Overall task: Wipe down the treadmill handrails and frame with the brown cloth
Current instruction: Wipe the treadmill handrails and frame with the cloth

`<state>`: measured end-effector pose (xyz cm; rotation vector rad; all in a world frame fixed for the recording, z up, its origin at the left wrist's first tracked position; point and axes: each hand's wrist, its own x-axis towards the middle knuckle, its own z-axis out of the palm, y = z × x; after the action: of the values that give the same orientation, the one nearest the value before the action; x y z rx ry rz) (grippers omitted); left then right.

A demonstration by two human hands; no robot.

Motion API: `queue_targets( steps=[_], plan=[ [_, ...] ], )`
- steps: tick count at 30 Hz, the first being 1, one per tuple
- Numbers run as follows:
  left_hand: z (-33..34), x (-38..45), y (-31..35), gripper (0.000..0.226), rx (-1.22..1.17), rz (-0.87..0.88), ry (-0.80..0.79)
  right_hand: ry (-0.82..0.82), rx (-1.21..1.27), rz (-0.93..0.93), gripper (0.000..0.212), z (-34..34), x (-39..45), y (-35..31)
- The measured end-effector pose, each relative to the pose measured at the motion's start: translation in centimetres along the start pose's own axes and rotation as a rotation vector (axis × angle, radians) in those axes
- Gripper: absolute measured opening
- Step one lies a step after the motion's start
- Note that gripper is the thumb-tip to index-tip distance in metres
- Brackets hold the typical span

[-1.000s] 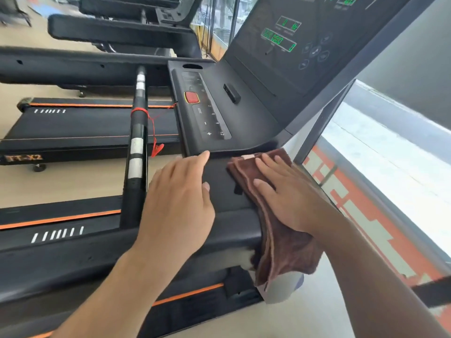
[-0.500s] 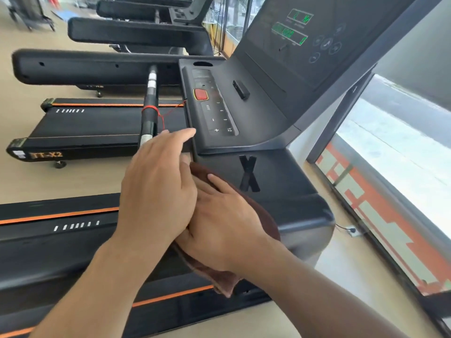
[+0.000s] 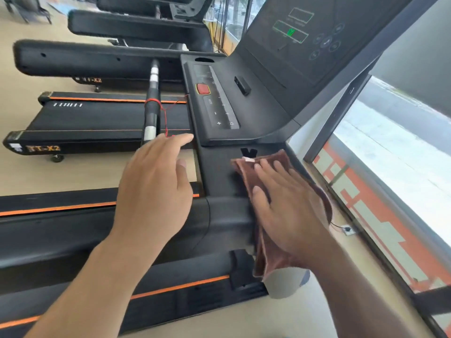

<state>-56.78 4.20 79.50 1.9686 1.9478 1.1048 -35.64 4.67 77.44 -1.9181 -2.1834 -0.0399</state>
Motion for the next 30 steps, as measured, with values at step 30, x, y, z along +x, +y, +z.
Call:
queue_targets(
  steps=[30],
  plan=[
    [-4.5,-4.2,-5.7,0.034,-0.032,-0.247,0.297,0.354,0.198,-0.474,0.048,6.0,-1.1,-8.9]
  ],
)
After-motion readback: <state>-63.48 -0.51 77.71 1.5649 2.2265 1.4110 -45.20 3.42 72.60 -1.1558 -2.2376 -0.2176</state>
